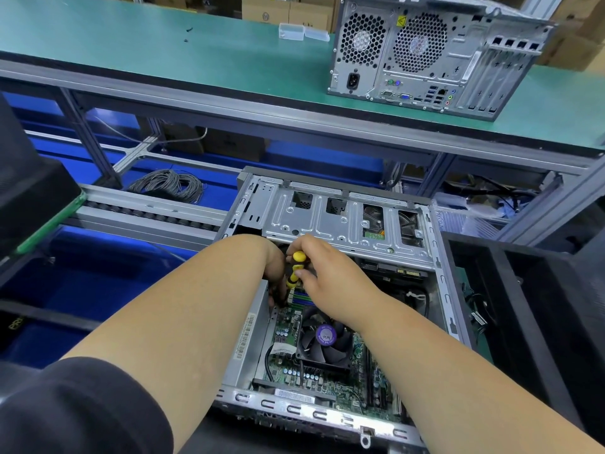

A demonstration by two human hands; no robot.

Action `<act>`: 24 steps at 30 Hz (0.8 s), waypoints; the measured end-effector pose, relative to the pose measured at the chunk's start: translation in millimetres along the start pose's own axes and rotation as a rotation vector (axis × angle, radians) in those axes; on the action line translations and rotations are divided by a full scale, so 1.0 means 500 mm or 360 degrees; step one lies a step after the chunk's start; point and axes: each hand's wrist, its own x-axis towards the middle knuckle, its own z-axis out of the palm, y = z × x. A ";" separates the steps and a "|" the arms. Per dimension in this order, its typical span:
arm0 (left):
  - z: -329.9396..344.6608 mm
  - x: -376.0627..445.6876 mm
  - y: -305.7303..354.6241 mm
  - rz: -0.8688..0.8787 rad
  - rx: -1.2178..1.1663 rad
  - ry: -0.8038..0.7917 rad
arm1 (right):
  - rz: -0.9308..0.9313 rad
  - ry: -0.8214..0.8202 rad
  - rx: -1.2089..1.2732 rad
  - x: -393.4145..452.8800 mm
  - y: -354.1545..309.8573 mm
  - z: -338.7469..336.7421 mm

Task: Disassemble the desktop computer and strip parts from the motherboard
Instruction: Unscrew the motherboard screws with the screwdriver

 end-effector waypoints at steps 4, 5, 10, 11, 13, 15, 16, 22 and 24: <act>0.000 0.001 -0.001 -0.0024 0.0040 0.0024 | -0.0082 0.0014 -0.0215 -0.001 0.005 0.004; -0.001 0.000 0.000 -0.0035 0.0091 0.0066 | -0.0096 0.0019 -0.0224 0.000 0.004 0.005; -0.003 -0.004 0.002 -0.0064 0.0176 0.0142 | -0.0106 -0.0001 -0.0186 0.002 0.005 0.007; -0.003 -0.002 0.001 -0.0081 0.0197 0.0170 | -0.0110 -0.0024 -0.0191 0.001 0.005 0.008; -0.003 0.002 -0.002 -0.0118 0.0245 0.0191 | -0.0159 -0.0059 -0.0238 -0.001 0.006 0.010; -0.003 0.008 -0.007 -0.0119 0.0211 0.0141 | -0.0213 -0.0042 -0.0276 -0.002 0.006 0.014; -0.003 0.011 -0.009 -0.0113 0.0194 0.0131 | -0.0210 -0.0021 -0.0263 -0.002 0.006 0.014; -0.004 0.007 -0.004 -0.0055 0.0102 0.0022 | -0.0185 0.0043 -0.0240 0.000 0.013 0.011; -0.005 0.010 -0.006 -0.0064 0.0144 0.0038 | -0.0197 0.0021 -0.0260 -0.001 0.012 0.013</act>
